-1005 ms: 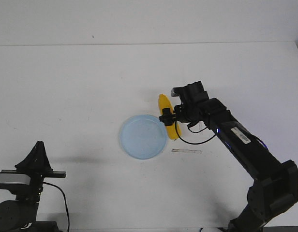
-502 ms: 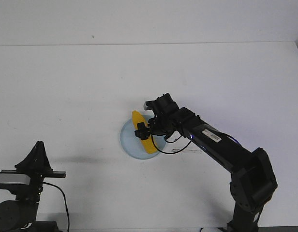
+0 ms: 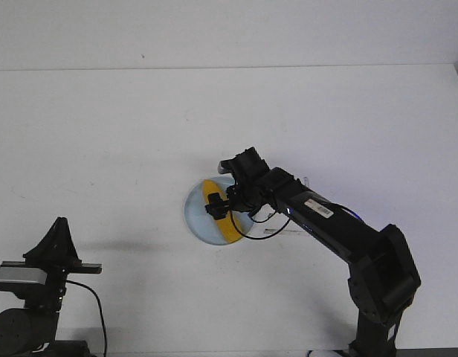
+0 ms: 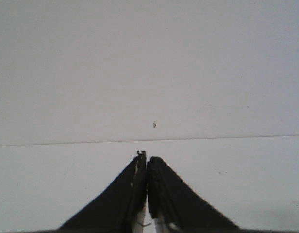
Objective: Place corn on plate with both arms
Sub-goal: 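Lower the corn onto the plate and open the right gripper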
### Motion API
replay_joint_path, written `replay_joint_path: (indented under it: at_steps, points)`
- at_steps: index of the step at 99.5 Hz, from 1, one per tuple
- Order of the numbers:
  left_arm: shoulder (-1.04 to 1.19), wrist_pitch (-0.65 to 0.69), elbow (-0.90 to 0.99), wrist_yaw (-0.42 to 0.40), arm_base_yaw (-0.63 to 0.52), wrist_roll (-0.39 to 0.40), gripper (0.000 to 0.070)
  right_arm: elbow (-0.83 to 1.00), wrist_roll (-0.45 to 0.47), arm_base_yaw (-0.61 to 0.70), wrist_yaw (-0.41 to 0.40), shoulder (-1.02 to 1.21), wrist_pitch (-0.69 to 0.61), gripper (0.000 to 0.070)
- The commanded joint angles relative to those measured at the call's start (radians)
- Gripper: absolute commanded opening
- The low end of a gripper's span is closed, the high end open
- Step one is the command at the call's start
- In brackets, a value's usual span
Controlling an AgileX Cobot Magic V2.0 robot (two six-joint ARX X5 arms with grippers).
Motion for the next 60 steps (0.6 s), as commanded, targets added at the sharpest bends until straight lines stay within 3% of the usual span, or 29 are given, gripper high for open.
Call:
replay_joint_path:
  at_steps: [1, 10, 35, 51, 60]
  points:
    - [-0.002, 0.016, 0.01, -0.002, 0.0, 0.01, 0.0003, 0.014, 0.006, 0.012, 0.003, 0.028, 0.011, 0.0496]
    - [-0.002, 0.016, 0.01, -0.001, 0.0, 0.01, 0.0003, 0.02, 0.005, 0.012, 0.003, 0.018, 0.016, 0.0568]
    - [-0.002, 0.016, 0.01, -0.001, 0.0, 0.01, 0.0003, 0.04, -0.036, 0.009, 0.015, -0.063, 0.052, 0.0567]
    - [-0.002, 0.016, 0.01, -0.002, 0.0, 0.01, 0.0003, 0.038, -0.137, 0.01, 0.175, -0.129, 0.04, 0.0563]
    - [-0.002, 0.016, 0.01, -0.001, 0.0, 0.01, 0.0003, 0.022, -0.188, 0.01, 0.303, -0.165, 0.041, 0.0499]
